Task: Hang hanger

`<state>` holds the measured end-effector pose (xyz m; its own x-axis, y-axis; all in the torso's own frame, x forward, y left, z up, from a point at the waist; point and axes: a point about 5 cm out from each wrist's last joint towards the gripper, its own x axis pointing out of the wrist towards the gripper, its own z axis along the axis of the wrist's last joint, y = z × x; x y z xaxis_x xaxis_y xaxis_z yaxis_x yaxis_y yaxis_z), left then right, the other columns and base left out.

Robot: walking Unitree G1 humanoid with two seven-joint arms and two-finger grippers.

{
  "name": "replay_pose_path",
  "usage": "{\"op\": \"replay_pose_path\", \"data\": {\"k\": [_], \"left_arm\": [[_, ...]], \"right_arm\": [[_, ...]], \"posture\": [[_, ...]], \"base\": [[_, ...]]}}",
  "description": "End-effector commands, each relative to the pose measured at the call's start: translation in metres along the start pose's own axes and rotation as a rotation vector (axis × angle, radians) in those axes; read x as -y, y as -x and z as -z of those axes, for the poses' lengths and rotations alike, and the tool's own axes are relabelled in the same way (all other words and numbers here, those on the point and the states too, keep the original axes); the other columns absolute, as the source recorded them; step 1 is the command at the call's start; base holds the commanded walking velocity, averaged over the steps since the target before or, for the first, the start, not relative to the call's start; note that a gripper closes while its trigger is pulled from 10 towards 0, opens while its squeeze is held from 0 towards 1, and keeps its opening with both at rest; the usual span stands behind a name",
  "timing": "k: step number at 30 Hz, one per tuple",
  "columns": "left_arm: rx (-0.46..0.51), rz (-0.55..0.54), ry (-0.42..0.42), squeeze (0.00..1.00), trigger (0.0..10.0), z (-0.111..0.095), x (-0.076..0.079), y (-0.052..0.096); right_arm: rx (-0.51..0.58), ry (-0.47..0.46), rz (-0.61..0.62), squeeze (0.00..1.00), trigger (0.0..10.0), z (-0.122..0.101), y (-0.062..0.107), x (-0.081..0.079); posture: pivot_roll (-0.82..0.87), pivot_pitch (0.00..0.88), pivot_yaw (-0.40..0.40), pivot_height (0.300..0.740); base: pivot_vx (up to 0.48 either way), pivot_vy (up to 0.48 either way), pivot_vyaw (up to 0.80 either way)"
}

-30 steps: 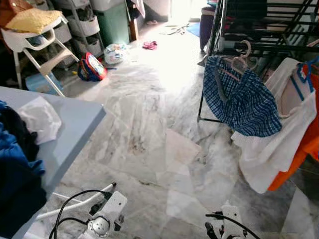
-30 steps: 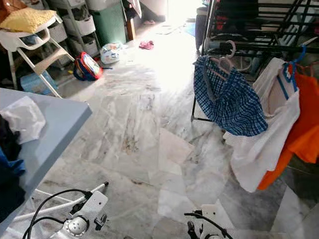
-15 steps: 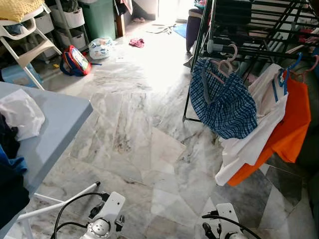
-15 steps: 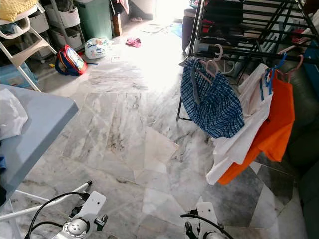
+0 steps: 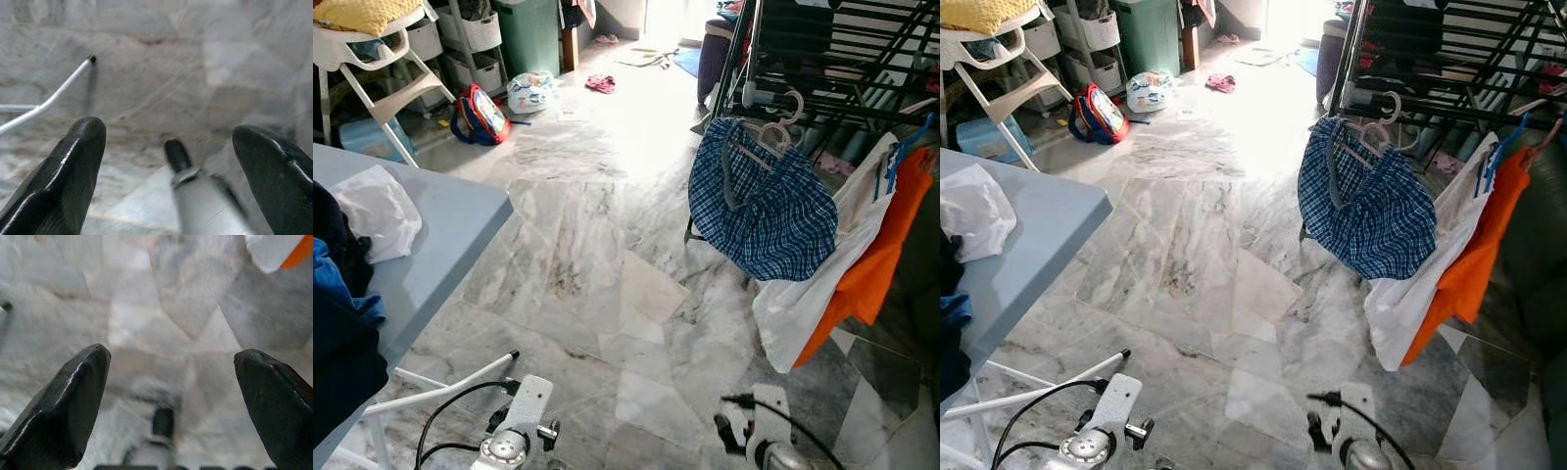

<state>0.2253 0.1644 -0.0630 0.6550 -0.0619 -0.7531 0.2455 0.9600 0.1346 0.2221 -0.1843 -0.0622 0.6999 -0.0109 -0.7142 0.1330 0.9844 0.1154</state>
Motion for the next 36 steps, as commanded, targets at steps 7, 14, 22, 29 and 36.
{"op": "replay_pose_path", "data": {"k": [7,14,22,29,36], "left_arm": [[-0.025,0.059,-0.013,0.00,10.0,-0.003,0.002,-0.001],[-0.041,0.068,-0.034,0.00,10.0,0.000,0.007,-0.001],[-0.042,0.117,-0.046,0.00,10.0,-0.005,0.033,-0.003],[-0.050,0.109,-0.050,0.00,10.0,-0.001,0.025,-0.002],[-0.049,0.111,-0.058,0.00,10.0,0.000,0.024,-0.002]], "right_arm": [[0.023,-0.059,0.031,0.00,10.0,-0.005,-0.001,-0.001],[0.011,-0.066,0.044,0.00,10.0,0.003,0.001,0.001],[0.011,-0.039,0.042,0.00,10.0,0.003,0.001,0.000],[0.017,-0.029,0.045,0.00,10.0,0.001,0.001,0.001],[0.015,-0.023,0.047,0.00,10.0,0.002,0.001,0.001]], "posture": [[0.01,0.049,0.017,0.740],[-0.01,0.044,0.032,0.740],[-0.01,0.048,0.027,0.740],[-0.01,0.051,0.025,0.740],[-0.02,0.054,0.027,0.740]], "base": [[0.000,0.000,0.00],[0.000,0.000,0.00],[0.000,0.000,0.00],[0.000,0.000,0.00],[0.000,0.000,0.00]]}}
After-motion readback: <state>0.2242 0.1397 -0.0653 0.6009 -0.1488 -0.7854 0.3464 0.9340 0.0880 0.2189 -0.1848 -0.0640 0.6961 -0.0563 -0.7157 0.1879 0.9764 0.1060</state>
